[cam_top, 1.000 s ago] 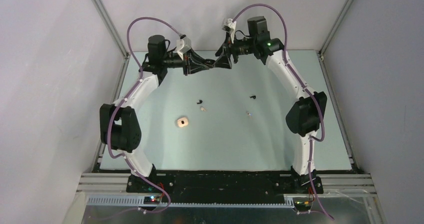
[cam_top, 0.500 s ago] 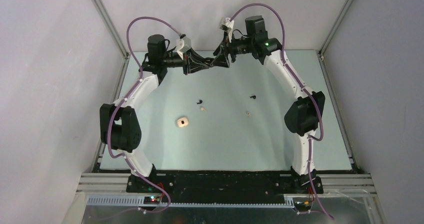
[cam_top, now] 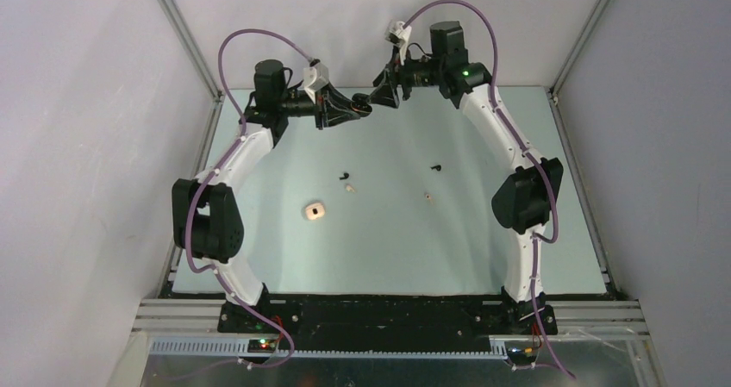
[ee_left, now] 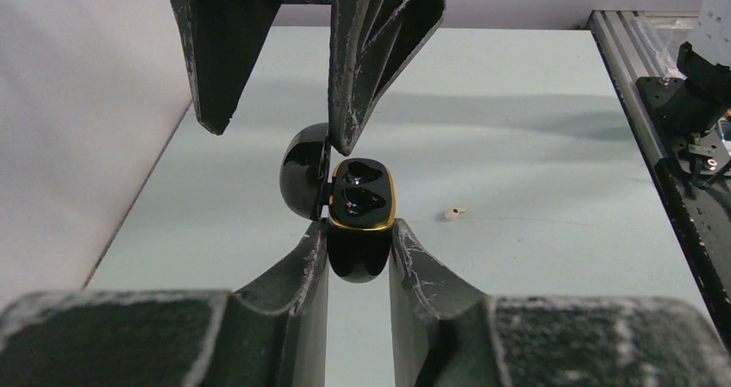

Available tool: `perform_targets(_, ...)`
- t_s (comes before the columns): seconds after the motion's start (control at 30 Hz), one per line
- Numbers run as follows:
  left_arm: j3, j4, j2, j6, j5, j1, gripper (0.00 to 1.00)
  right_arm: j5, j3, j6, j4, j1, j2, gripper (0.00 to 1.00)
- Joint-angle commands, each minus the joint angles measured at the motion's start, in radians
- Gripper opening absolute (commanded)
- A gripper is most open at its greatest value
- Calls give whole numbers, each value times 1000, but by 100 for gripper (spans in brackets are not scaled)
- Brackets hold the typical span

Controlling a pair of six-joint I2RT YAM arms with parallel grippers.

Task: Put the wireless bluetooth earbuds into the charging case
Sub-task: Open the charging case at the center of the board, then pick up the right earbud from the center of the board.

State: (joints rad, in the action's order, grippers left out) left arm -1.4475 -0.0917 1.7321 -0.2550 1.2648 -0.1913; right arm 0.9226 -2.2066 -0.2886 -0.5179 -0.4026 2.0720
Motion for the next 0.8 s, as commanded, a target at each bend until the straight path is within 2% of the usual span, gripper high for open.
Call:
perform_targets(0.0,-42,-20,-1,20,24,-3,0,-10,-28,20,36,-4,-4,66)
perform_targets(0.27,-49,-36,16,98,5,8,0,125,-13,102,61,29,-90,72)
perform_targets(0.4,-43,-53,19,135,-6,9,0,97,93,107,76,67,-182,75)
perform_targets(0.47,-43,-60,18,158,-14,11,0,72,163,47,26,92,-222,74)
perform_targets(0.63,3,-83,-10,198,-48,18,0,-57,329,-295,-189,151,-271,68)
perform_targets(0.73,32,-94,-38,230,-65,33,0,-186,383,-395,-277,159,-268,55)
perform_targets(0.77,48,-95,-50,242,-75,39,0,-282,426,-379,-266,158,-269,52)
